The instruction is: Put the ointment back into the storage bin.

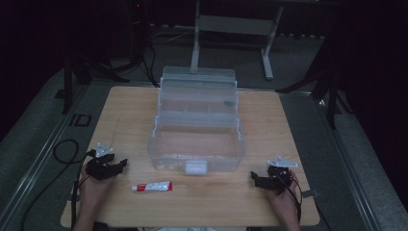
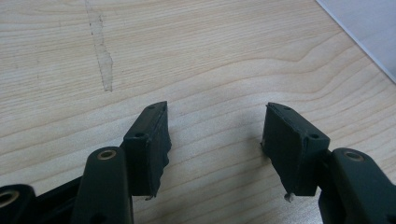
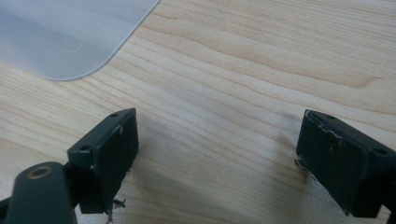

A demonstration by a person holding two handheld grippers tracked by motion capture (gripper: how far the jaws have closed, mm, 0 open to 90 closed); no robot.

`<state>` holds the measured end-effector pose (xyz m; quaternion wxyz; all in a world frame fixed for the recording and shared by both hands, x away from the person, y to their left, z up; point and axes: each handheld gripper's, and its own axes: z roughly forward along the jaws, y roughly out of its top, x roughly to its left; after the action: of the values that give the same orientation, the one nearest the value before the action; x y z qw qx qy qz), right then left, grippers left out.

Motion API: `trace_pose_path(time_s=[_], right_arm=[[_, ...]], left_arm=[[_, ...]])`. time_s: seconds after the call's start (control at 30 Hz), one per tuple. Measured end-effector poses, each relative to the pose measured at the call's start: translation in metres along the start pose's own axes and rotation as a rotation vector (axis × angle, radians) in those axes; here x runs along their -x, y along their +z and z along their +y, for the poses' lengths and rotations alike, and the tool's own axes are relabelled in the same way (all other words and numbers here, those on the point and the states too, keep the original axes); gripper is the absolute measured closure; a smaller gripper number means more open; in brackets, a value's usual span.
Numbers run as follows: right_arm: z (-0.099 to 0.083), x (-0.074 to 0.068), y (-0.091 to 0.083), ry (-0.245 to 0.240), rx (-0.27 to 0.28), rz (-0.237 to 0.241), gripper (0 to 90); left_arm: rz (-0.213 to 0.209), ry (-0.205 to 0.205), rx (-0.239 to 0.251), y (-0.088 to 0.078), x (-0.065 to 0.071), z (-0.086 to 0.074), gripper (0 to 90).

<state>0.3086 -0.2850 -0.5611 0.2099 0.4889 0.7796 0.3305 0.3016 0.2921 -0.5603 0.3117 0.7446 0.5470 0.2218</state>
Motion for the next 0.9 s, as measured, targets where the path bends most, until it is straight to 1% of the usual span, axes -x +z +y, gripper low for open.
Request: trace_pose_path(time_s=[0.13,0.3,0.47,0.5,0.6,0.7,0.73,0.77,0.8,0.83,0.9], right_arm=[[0.0,0.0,0.0,-0.001,0.0,0.001,12.5],[0.0,0.0,0.0,-0.002,-0.001,0.001,12.7],[0.0,0.0,0.0,-0.001,0.0,0.001,12.8],[0.0,0.0,0.0,-0.001,0.0,0.0,12.8],[0.0,0.0,0.0,0.001,0.0,0.0,12.8],[0.0,0.0,0.0,0.001,0.0,0.0,12.8],[0.0,0.0,0.0,0.001,0.0,0.0,12.8],[0.0,0.0,0.0,0.001,-0.001,0.0,12.8],[0.0,0.0,0.0,0.001,-0.001,0.0,12.8],[0.0,0.0,0.0,0.001,-0.001,0.0,12.8],[0.0,0.0,0.0,0.002,-0.001,0.0,12.8]], left_arm=[[-0.013,-0.008,0.002,0.0,-0.001,0.0,41.8],[-0.006,-0.005,0.002,-0.001,-0.001,0.0,41.8],[-0.012,-0.014,0.025,-0.006,-0.002,0.001,41.8],[-0.011,-0.012,0.022,-0.007,-0.002,0.002,41.8],[-0.011,0.004,0.025,-0.011,0.0,0.004,41.4],[-0.021,0.022,0.026,-0.014,0.002,0.008,41.4],[-0.021,0.022,0.026,-0.014,0.002,0.008,41.5],[-0.032,0.041,0.021,-0.016,0.004,0.009,41.6],[-0.032,0.041,0.021,-0.016,0.004,0.009,41.6],[-0.052,0.057,0.012,-0.017,0.007,0.01,41.7],[-0.065,0.071,0.004,-0.019,0.009,0.01,41.8]])
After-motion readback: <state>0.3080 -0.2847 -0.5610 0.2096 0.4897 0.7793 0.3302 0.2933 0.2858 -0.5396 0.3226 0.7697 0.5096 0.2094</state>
